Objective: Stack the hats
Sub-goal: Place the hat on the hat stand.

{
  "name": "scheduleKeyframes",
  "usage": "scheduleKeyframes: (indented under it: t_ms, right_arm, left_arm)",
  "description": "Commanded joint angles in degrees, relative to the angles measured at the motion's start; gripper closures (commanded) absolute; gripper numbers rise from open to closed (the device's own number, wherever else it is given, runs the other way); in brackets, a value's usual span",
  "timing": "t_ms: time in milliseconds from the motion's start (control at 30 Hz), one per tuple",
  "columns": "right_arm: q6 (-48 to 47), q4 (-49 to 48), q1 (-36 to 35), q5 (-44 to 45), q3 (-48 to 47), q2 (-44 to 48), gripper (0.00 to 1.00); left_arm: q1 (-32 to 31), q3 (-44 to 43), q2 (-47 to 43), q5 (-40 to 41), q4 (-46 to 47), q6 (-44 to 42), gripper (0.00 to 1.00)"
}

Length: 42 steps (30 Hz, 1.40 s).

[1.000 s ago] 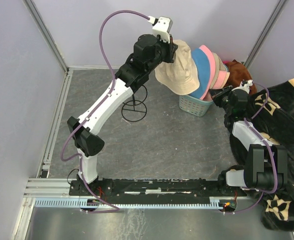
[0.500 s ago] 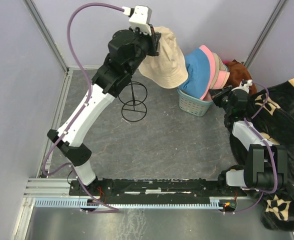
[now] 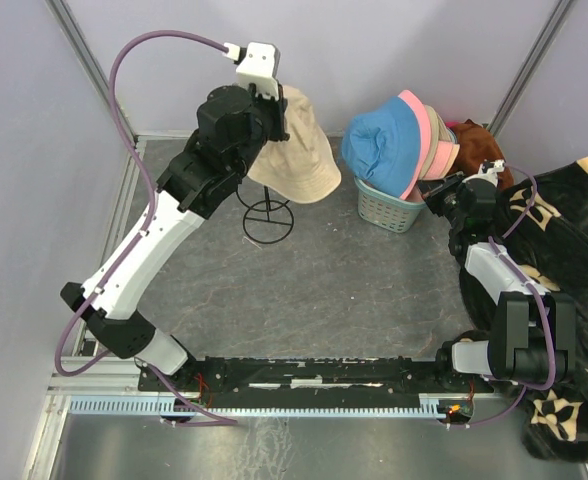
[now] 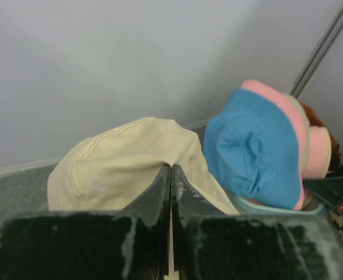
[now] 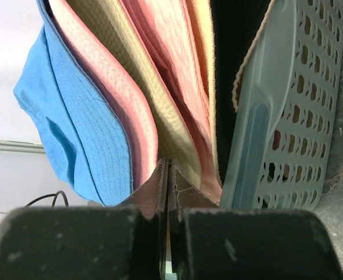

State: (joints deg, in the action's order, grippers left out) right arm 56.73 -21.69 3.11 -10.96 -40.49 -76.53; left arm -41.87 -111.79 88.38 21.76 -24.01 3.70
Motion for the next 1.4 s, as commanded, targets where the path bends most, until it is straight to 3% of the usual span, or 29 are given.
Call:
scheduleKeyframes:
  t_ms: [0,700,1367]
  right_arm:
    - [-0.74,0.30,0.07,-1.05,-0.04,1.58,0.99]
    - [-1.36,0.06,0.05,-1.19,0.52,1.67,0.99]
    - [-1.93,0.34,0.07,-0.97,1.03,2.11,0.99]
  left_arm:
    - [-0.22,4.15,-3.97,3.30,0.89,-2.14,0.97]
    - [2.53,18.78,-7.72,5.52,3.59,-0.41,0.97]
    - [10.40,28.02,-7.62,-4.41,5.82,6.41,0.97]
